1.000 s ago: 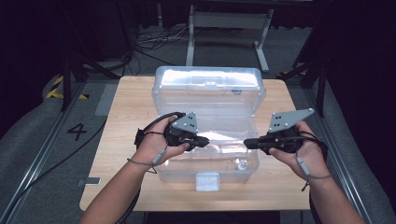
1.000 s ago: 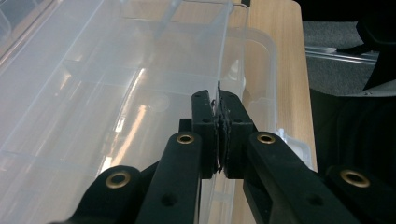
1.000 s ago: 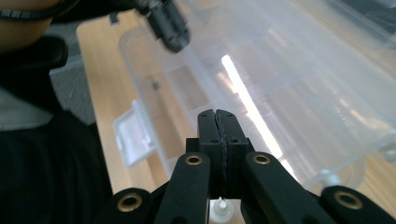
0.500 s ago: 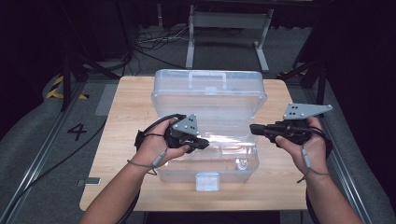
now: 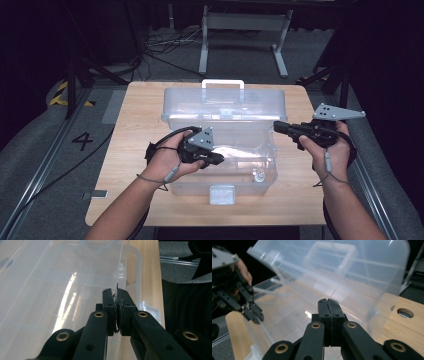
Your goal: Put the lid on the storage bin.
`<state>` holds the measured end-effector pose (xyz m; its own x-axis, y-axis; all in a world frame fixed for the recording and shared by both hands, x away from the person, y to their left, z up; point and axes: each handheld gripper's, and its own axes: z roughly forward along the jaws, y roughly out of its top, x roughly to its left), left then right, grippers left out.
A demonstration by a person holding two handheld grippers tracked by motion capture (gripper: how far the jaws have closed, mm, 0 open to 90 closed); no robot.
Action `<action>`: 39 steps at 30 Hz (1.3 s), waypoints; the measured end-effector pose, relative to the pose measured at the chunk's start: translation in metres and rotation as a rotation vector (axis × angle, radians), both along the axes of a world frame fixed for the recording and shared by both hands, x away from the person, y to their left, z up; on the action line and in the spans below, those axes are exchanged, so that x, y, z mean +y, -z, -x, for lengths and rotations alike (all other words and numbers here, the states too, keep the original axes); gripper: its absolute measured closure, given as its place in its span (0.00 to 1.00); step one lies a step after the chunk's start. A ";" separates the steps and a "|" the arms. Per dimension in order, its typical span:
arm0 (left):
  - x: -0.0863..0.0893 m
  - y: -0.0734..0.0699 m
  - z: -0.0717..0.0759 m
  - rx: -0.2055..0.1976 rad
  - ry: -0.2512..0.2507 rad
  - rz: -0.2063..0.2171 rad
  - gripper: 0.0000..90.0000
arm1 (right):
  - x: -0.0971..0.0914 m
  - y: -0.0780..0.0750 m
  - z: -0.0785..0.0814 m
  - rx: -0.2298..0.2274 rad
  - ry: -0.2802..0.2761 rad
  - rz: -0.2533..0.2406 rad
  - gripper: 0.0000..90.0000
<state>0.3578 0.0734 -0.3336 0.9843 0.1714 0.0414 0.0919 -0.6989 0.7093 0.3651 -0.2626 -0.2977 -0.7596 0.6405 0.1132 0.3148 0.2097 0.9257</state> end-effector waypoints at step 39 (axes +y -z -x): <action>0.078 -0.016 0.012 -0.014 -0.273 0.199 0.82 | -0.006 0.009 0.000 -0.012 -0.021 0.004 1.00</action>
<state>0.3460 0.1510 -0.3178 0.9005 0.4349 -0.0061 0.2460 -0.4977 0.8317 0.3653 -0.2686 -0.3063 -0.7742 0.6248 0.1012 0.2991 0.2202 0.9285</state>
